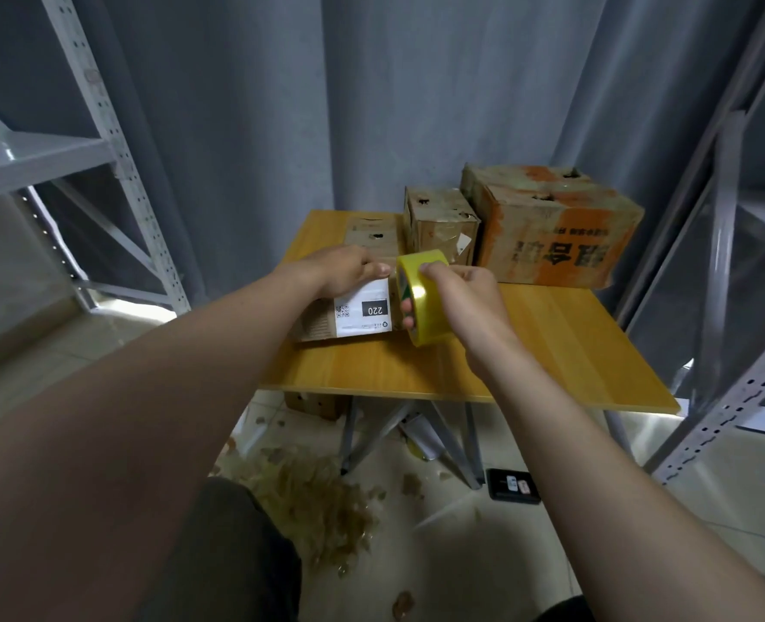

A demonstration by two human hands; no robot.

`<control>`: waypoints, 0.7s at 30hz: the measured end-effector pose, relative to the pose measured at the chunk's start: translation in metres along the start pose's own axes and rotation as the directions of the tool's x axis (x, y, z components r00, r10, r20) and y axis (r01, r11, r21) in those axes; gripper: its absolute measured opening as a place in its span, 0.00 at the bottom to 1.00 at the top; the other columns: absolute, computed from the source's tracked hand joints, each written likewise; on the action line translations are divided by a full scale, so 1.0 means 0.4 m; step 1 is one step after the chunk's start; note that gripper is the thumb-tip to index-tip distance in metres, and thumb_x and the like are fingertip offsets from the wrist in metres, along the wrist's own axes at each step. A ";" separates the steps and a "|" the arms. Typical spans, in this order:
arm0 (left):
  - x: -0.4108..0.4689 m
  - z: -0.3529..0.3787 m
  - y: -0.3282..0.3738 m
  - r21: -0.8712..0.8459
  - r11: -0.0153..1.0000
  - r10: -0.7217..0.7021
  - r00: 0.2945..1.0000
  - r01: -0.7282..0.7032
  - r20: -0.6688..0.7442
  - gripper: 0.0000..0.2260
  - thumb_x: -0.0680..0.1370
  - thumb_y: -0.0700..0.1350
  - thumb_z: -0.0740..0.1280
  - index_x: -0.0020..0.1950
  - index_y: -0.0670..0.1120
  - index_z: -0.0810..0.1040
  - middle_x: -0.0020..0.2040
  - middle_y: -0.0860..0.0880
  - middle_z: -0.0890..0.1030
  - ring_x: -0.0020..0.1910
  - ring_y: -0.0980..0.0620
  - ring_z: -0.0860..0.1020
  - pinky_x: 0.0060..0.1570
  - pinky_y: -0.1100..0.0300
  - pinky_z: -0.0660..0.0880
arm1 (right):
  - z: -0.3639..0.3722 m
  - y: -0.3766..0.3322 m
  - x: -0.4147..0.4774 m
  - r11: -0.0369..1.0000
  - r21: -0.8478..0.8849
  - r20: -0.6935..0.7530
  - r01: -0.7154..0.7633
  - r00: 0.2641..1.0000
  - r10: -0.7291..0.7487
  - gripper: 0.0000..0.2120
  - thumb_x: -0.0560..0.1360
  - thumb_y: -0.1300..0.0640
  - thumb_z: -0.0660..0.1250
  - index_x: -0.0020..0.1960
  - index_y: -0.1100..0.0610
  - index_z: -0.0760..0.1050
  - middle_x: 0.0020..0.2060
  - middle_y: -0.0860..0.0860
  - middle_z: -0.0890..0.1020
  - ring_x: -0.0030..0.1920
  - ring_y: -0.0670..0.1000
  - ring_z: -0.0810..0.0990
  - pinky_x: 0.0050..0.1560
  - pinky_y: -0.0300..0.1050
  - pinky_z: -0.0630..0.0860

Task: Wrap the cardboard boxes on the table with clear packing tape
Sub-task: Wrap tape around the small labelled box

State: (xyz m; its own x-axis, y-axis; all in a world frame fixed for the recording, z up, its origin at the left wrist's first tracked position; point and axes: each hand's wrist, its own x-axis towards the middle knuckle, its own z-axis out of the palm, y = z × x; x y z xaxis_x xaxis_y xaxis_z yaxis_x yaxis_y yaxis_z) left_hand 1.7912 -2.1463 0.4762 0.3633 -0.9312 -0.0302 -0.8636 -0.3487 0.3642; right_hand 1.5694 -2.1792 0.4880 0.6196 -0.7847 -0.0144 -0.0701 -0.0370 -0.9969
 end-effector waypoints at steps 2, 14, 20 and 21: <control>0.005 0.003 0.004 0.005 0.999 -0.036 0.995 0.036 -0.097 0.16 0.84 0.59 0.63 0.64 0.52 0.80 0.60 0.49 0.82 0.58 0.47 0.78 0.50 0.56 0.69 | 0.008 0.009 0.008 1.000 0.007 0.009 -0.025 1.000 0.025 0.10 0.82 0.54 0.65 0.52 0.61 0.80 0.41 0.63 0.87 0.37 0.59 0.85 0.48 0.57 0.84; 0.002 0.048 -0.004 0.135 0.988 -0.066 0.994 0.078 -0.087 0.17 0.71 0.62 0.69 0.56 0.56 0.77 0.54 0.53 0.80 0.58 0.45 0.77 0.64 0.24 0.64 | 0.048 -0.036 0.089 0.997 0.075 -0.118 0.004 0.993 0.005 0.21 0.79 0.45 0.71 0.47 0.65 0.80 0.35 0.61 0.85 0.33 0.61 0.83 0.45 0.59 0.84; -0.012 0.070 -0.012 0.261 0.962 -0.085 0.996 0.086 -0.015 0.27 0.71 0.61 0.77 0.62 0.53 0.70 0.66 0.52 0.72 0.73 0.44 0.67 0.65 0.23 0.62 | 0.062 0.017 0.153 0.994 -0.058 -0.141 0.094 0.985 -0.101 0.40 0.74 0.30 0.62 0.53 0.70 0.79 0.41 0.65 0.85 0.43 0.66 0.86 0.53 0.66 0.82; -0.007 0.073 -0.011 0.265 0.960 -0.092 0.996 0.092 -0.015 0.27 0.72 0.60 0.77 0.63 0.52 0.70 0.68 0.51 0.72 0.73 0.44 0.67 0.65 0.23 0.61 | 0.060 0.012 0.126 0.991 -0.085 -0.149 0.105 0.982 -0.116 0.36 0.77 0.32 0.60 0.52 0.69 0.80 0.42 0.64 0.85 0.43 0.65 0.85 0.54 0.65 0.82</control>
State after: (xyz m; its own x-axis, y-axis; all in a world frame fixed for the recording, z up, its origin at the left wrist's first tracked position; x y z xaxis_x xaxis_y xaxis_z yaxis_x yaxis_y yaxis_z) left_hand 1.7838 -2.1451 0.4473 0.4461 -0.8936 -0.0497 -0.8879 -0.4488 0.1006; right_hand 1.6190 -2.2040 0.4804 0.4999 -0.8586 0.1135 -0.0711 -0.1713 -0.9826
